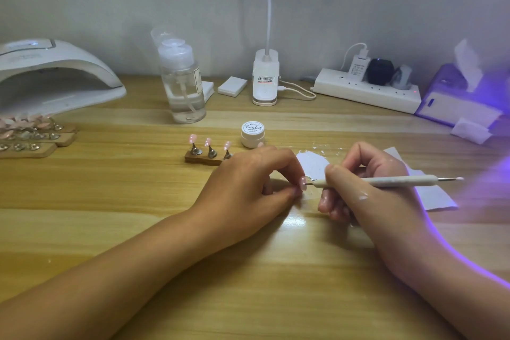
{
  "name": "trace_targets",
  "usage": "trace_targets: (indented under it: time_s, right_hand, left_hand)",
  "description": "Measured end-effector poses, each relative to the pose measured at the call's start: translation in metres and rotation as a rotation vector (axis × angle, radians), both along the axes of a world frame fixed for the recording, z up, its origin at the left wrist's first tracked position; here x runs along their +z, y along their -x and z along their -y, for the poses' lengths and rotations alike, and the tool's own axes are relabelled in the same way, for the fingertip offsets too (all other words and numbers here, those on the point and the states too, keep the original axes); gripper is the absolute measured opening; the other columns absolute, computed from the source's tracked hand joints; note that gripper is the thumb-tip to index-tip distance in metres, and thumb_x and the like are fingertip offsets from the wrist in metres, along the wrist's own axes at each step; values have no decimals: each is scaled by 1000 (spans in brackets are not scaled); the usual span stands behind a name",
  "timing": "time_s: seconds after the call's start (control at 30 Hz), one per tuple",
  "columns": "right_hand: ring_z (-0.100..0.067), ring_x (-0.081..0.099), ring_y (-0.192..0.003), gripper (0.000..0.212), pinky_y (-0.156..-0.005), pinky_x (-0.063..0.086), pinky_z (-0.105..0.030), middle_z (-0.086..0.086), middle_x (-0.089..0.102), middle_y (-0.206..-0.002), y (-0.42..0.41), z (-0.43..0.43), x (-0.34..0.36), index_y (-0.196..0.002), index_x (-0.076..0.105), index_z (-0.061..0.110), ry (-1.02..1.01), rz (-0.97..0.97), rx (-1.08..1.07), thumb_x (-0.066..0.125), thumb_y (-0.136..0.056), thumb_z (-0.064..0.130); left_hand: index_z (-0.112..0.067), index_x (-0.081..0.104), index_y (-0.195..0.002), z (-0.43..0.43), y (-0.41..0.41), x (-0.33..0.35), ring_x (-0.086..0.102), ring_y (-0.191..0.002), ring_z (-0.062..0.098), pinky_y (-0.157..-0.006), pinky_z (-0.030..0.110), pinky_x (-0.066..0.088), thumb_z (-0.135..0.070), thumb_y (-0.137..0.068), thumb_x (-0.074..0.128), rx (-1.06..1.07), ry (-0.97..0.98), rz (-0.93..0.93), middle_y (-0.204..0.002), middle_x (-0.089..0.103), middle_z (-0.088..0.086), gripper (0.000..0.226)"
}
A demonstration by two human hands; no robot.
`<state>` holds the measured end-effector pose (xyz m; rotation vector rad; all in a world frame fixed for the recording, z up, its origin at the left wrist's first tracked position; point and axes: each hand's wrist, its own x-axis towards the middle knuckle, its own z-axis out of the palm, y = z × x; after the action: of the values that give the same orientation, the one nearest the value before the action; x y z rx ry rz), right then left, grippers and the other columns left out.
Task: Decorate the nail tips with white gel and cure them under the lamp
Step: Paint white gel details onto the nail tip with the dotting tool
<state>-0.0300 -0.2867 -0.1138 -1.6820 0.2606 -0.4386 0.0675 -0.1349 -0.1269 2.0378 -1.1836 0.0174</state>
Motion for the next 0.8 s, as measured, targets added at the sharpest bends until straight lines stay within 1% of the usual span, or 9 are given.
trace_targets:
  time_s: [0.07,0.13,0.17,0.27,0.67,0.8]
  right_hand:
    - [-11,50,-38,25,-39,37,-14,-11,64,-50,0,0,1,-58,49,23,-16,-1,-13,64,-74,12]
    - [-12,49,-38,15,-39,37,-16,-10,62,-48,0,1,0,-57,48,22,-23,-14,-18,58,-68,17]
    - [-12,48,-38,14,-39,37,-16,-10,61,-47,0,1,0,-57,47,22,-15,-20,-16,57,-66,18]
    - [-12,48,-38,13,-39,36,-16,-10,60,-45,-1,1,-1,-56,46,23,20,-25,-11,56,-64,18]
    - [-14,50,-39,13,-40,38,-18,-10,62,-47,-2,2,-5,-56,50,24,40,-20,4,57,-65,17]
    - [-13,50,-39,14,-39,38,-17,-10,62,-47,-3,2,-5,-56,50,23,28,-15,9,57,-65,16]
  left_hand:
    - [-31,66,-86,0,0,1,54,-58,9,-61,24,37,-19,-82,71,3,0,0,-88,66,-19,14]
    - [-30,66,-86,0,1,1,54,-59,9,-61,23,36,-18,-82,71,6,0,-1,-87,65,-19,14]
    - [-30,66,-86,0,0,1,54,-59,8,-61,22,36,-18,-82,71,8,0,-4,-86,64,-20,14]
    - [-30,66,-85,0,0,1,54,-59,9,-61,21,35,-17,-82,72,14,-3,-6,-82,61,-23,15]
    - [-30,66,-86,0,0,1,53,-59,9,-59,21,36,-16,-82,72,3,-8,-7,-82,61,-24,15]
    - [-30,66,-86,0,0,1,54,-59,11,-60,23,37,-17,-83,72,-3,-6,-8,-85,64,-22,15]
